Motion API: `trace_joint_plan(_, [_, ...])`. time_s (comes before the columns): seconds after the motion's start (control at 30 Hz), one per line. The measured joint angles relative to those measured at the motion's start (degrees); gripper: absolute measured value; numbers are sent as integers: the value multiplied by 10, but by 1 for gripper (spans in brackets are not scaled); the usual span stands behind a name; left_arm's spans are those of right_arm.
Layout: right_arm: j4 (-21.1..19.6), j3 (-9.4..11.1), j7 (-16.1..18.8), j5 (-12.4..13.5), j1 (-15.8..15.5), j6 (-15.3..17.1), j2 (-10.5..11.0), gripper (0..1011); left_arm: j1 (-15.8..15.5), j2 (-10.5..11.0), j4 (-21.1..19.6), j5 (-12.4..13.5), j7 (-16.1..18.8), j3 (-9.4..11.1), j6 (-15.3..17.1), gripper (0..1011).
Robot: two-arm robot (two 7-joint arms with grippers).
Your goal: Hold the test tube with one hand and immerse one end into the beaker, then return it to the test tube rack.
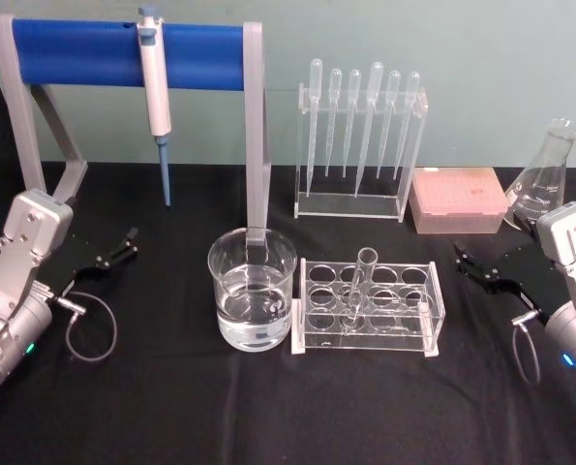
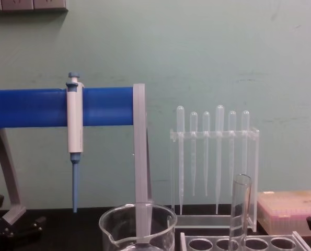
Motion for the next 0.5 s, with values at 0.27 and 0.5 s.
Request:
trace_joint_plan(0.27, [0,0,0,0,0,0,0,1003,0,0,0,0,0,0,0,1000])
trace_joint_plan(0.5, [0,0,0,0,0,0,0,1003,0,0,0,0,0,0,0,1000])
